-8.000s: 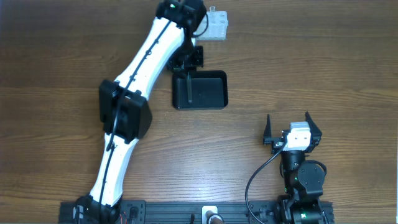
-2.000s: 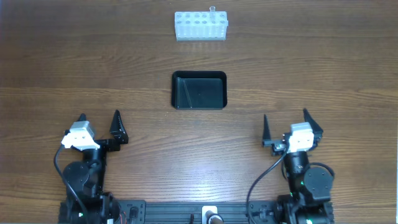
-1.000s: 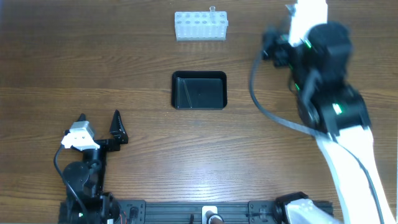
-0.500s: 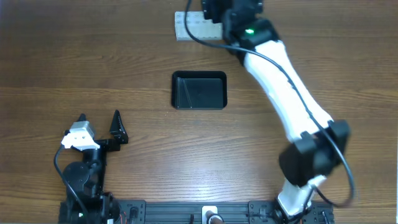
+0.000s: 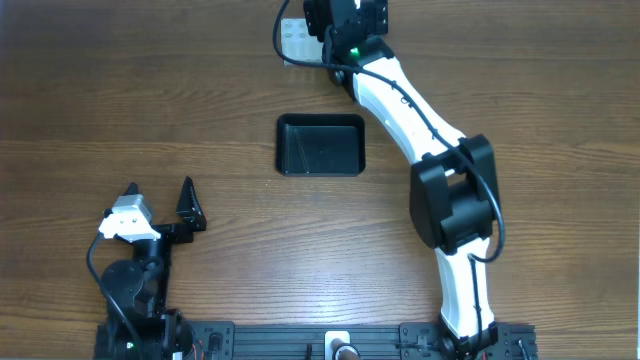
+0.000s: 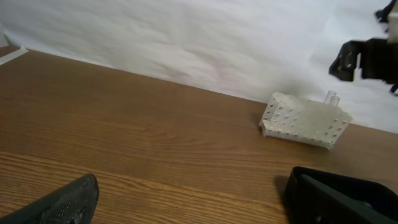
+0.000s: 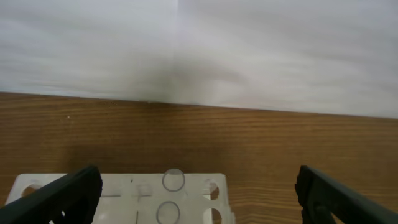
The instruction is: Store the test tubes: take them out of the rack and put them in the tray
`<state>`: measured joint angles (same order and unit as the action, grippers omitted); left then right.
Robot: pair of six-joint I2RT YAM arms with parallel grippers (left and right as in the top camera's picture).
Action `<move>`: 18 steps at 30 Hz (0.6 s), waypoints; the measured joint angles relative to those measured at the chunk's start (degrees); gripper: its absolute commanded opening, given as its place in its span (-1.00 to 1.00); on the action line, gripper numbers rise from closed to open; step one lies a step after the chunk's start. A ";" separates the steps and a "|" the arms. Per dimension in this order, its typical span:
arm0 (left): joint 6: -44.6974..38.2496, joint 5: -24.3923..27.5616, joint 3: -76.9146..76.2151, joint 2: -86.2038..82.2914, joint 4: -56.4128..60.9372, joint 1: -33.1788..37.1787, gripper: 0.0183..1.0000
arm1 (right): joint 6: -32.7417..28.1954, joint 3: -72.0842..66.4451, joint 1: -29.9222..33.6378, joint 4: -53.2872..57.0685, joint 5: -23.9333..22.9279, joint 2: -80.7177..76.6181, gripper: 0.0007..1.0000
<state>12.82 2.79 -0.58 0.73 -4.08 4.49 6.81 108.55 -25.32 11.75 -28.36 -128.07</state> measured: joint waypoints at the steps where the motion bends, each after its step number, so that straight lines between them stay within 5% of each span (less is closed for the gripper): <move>1: 0.00 0.00 0.00 0.00 0.00 0.00 0.99 | 0.33 0.00 -0.02 -0.28 -0.15 -0.57 0.96; 18: 0.00 0.00 0.00 0.00 0.00 0.00 1.00 | 2.03 0.00 -0.94 -2.84 -0.35 -6.23 0.77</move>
<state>12.82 2.79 -0.58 0.73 -4.08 4.49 8.84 108.55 -26.26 8.91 -28.71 -134.30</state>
